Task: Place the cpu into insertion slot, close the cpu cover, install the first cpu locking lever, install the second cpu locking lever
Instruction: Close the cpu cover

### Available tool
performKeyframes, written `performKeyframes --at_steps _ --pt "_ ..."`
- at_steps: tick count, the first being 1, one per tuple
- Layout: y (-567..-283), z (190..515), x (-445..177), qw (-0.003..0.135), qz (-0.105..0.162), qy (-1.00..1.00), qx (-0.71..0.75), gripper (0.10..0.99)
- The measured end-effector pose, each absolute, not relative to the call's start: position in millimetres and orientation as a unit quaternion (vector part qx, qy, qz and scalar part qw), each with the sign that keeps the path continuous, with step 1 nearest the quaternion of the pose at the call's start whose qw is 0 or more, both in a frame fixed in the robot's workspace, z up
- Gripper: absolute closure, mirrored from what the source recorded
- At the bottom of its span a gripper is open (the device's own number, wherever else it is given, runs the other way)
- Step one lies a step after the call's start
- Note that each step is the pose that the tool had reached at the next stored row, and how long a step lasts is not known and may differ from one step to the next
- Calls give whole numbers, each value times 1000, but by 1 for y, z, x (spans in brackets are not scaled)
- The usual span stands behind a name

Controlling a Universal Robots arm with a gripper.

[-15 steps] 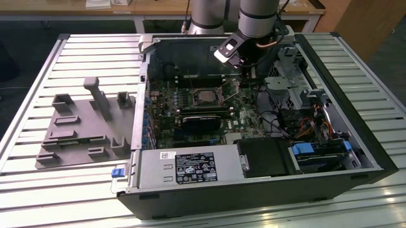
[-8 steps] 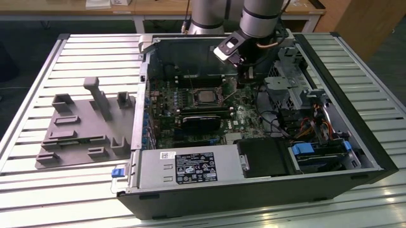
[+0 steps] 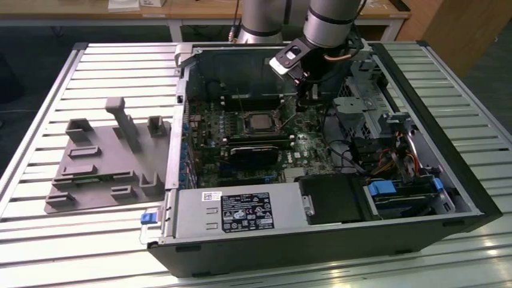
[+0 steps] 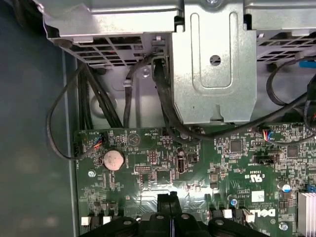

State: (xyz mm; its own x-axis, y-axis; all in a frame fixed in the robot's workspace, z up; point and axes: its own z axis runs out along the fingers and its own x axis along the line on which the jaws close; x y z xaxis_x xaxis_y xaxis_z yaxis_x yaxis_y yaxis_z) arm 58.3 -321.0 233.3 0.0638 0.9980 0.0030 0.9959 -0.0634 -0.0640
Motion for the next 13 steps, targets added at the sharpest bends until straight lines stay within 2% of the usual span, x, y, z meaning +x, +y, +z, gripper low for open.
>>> performKeyframes --at_steps 13 --pt "-321 233 14 18 13 -684 -729 984"
